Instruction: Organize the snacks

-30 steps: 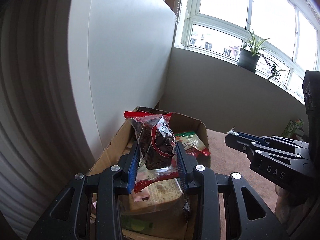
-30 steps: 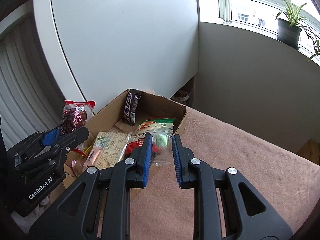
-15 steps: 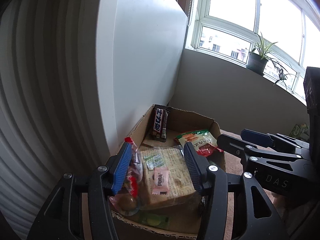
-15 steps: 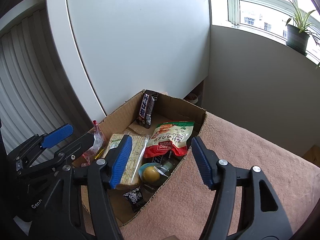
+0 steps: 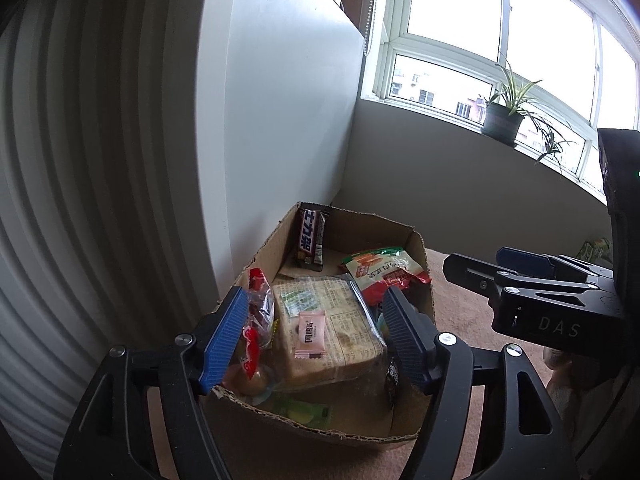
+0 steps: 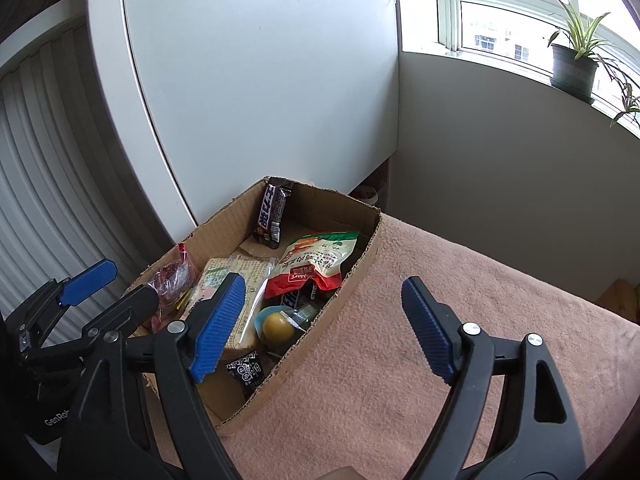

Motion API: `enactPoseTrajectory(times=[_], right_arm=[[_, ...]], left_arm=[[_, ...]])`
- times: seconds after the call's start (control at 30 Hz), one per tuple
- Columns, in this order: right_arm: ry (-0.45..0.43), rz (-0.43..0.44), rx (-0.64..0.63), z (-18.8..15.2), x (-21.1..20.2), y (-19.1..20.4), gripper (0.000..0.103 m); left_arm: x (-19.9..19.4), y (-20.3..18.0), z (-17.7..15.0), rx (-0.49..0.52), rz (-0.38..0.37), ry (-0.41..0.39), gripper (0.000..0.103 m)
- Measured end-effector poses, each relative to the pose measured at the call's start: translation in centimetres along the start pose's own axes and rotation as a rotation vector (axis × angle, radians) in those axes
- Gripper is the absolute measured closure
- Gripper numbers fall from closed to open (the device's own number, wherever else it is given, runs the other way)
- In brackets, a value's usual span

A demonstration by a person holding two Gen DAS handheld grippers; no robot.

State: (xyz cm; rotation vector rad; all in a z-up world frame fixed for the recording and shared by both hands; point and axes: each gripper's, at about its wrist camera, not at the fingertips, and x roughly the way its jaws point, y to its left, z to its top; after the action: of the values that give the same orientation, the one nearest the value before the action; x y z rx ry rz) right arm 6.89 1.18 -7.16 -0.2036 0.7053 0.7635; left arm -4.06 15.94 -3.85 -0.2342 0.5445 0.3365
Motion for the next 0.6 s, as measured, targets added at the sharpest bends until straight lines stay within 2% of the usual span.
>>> enactPoseTrajectory(times=[0.4, 0.47, 0.6], right_arm=[[-0.036, -0.039, 0.006, -2.6, -3.9, -1.2, 0.019], [-0.054, -0.048, 0.012, -3.0, -4.7, -1.5, 0.013], [-0.083, -0.055, 0.020, -3.7, -6.2, -1.7, 0.008]], left_arm=[[-2.3, -1.1, -1.4, 0.034, 0.006, -0.027, 0.032], [-2.7, -1.3, -1.6, 0.033, 0.006, -0.028, 0.032], [-3.1, -1.8, -1.9, 0.037, 0.000, -0.025, 0.032]])
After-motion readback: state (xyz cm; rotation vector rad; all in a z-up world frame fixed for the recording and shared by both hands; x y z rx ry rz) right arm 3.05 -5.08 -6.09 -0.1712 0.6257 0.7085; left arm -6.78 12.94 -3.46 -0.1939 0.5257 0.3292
